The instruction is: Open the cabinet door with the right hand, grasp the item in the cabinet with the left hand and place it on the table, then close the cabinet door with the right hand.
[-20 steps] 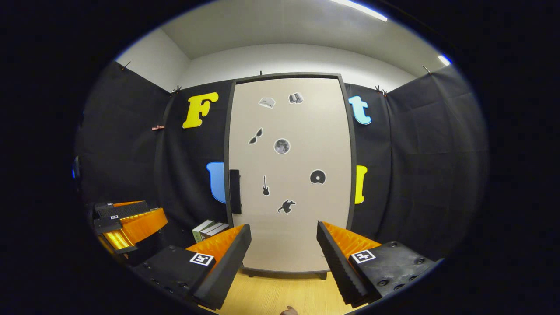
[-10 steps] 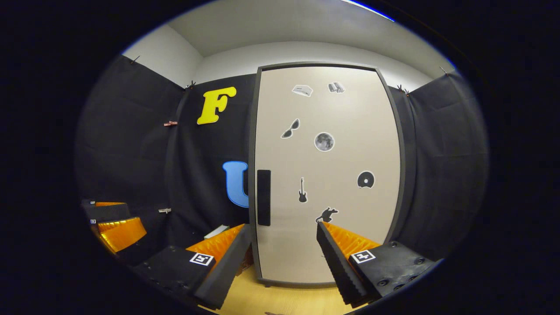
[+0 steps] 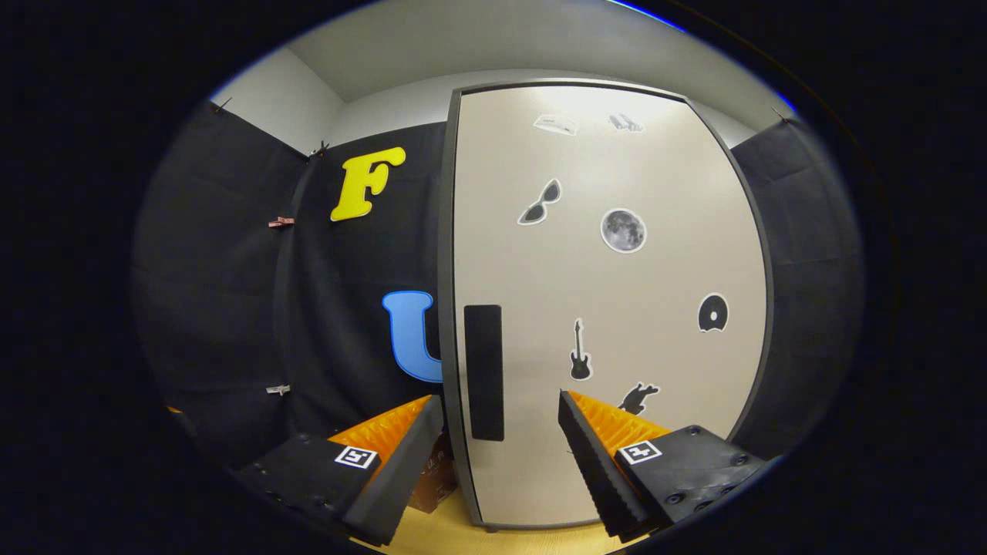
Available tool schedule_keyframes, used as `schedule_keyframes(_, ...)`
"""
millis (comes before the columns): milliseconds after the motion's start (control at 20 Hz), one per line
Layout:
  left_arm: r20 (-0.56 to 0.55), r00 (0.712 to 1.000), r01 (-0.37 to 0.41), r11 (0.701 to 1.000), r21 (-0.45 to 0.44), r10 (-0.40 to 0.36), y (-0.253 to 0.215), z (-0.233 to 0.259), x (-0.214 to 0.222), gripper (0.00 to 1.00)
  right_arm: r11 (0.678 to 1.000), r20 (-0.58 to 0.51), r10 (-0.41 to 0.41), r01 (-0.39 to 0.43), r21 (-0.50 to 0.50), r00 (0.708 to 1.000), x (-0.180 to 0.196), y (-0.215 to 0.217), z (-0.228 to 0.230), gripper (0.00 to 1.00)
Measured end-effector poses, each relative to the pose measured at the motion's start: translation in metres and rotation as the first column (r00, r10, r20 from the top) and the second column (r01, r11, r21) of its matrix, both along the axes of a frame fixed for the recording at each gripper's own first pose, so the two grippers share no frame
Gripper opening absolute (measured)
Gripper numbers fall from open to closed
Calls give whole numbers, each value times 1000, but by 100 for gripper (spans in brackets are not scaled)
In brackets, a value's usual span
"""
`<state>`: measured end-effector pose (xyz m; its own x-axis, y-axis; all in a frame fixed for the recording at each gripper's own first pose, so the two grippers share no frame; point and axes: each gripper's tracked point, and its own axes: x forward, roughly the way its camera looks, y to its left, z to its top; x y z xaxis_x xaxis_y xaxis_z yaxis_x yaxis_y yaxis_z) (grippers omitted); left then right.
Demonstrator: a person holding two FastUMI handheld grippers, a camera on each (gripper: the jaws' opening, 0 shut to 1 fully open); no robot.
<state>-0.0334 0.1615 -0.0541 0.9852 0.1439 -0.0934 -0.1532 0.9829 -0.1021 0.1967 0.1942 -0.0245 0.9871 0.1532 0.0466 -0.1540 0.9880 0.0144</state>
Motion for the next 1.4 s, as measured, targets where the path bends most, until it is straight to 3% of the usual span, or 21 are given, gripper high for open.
schedule_keyframes(350,-4,1000,-30,1000,-10,30,14,-7,-16,95,997,19,-77,77,11,997,44,9,-4,91)
schedule_keyframes(500,0,999,-39,999,-7,39,20,-7,-22,95,993,35,-116,115,13,993,54,6,-1,74)
schedule_keyframes(550,-2,999,-42,999,-5,42,22,-8,-24,95,992,35,-122,122,9,992,55,7,-1,63)
schedule_keyframes(650,-8,999,-49,999,-1,49,26,-9,-26,95,993,27,-121,120,13,992,58,14,-2,56)
schedule_keyframes(700,-11,999,-52,999,0,52,26,-11,-28,95,990,36,-141,141,15,989,59,14,0,38)
schedule_keyframes(750,-11,998,-56,998,-2,56,27,-10,-31,95,987,32,-160,160,-2,987,59,13,-1,31)
schedule_keyframes(800,-11,998,-57,998,-4,57,27,-10,-32,95,985,40,-172,173,-13,984,60,13,0,36)
schedule_keyframes(950,-26,998,-59,998,3,59,29,-14,-40,95,989,36,-143,144,-31,989,57,11,-2,21)
schedule_keyframes(1000,-26,998,-62,998,8,62,30,-12,-43,95,991,40,-130,131,-23,991,55,12,-1,21)
schedule_keyframes(1050,-23,998,-63,998,12,63,30,-13,-46,95,993,31,-118,119,-18,992,56,11,-2,11)
schedule_keyframes(1400,-19,998,-67,998,9,67,25,-9,-55,95,999,13,-38,39,-32,999,5,10,1,11)
